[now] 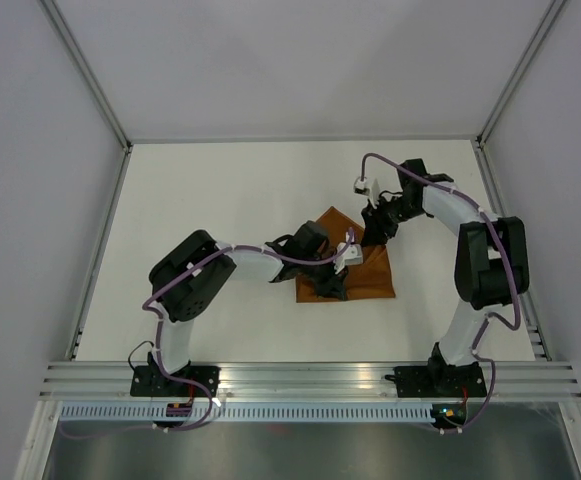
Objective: Fold the napkin, place the utensils inside, and roll it up
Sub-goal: Roll the napkin with the utensil
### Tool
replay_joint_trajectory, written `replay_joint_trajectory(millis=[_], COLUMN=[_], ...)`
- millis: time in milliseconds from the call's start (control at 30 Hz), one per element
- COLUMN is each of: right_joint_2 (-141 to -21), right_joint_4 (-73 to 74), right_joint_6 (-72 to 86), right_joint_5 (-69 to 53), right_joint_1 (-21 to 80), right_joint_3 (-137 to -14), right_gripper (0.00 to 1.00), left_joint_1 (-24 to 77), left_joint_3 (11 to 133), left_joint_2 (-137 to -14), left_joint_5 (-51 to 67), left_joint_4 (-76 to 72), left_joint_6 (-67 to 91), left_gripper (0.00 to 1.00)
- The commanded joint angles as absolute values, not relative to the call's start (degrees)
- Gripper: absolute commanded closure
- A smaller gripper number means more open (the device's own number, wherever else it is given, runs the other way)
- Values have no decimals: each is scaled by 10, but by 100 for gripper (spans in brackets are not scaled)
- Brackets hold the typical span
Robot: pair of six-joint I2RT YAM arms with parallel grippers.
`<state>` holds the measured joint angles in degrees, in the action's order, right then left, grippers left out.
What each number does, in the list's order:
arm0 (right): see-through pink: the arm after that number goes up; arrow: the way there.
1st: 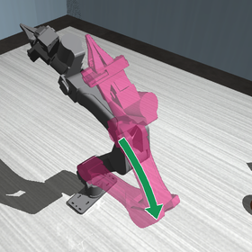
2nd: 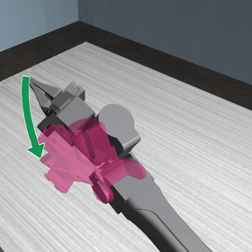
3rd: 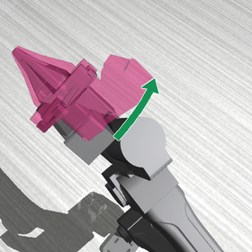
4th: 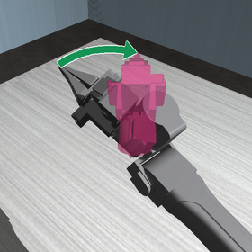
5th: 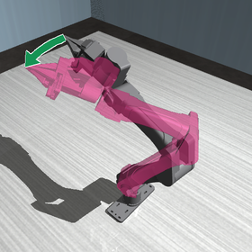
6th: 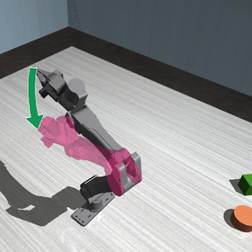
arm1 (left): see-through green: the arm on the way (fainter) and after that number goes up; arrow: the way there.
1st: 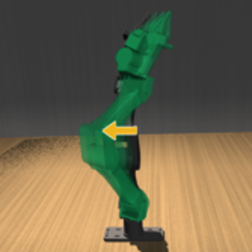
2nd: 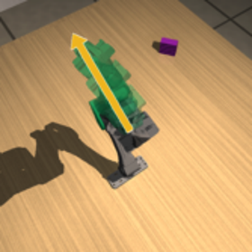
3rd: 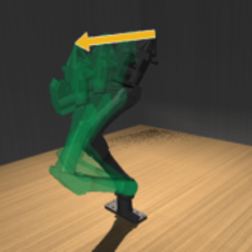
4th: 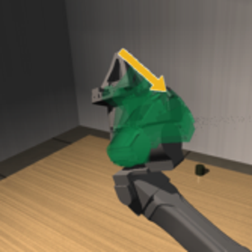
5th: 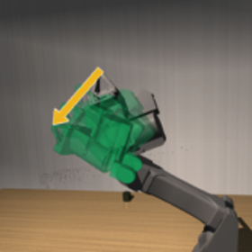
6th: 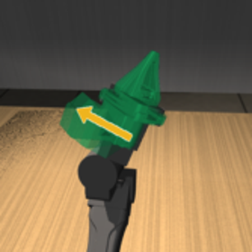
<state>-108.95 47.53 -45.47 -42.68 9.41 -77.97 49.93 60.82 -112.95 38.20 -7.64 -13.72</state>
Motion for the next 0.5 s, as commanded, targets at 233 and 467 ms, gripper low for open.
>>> replay_joint_trajectory(millis=[233,467], right_joint_2=[-829,-735], right_joint_4=[327,312], right_joint_6=[-552,-623], right_joint_5=[-475,-441], right_joint_1=[73,123], right_joint_3=[-543,-436], right_gripper=[52,50], left_joint_1=[478,473], left_joint_3=[653,711], left_joint_2=[-1203,-1234], left_joint_5=[430,439], left_joint_4=[81,150], left_joint_6=[-84,-76], left_gripper=[98,98])
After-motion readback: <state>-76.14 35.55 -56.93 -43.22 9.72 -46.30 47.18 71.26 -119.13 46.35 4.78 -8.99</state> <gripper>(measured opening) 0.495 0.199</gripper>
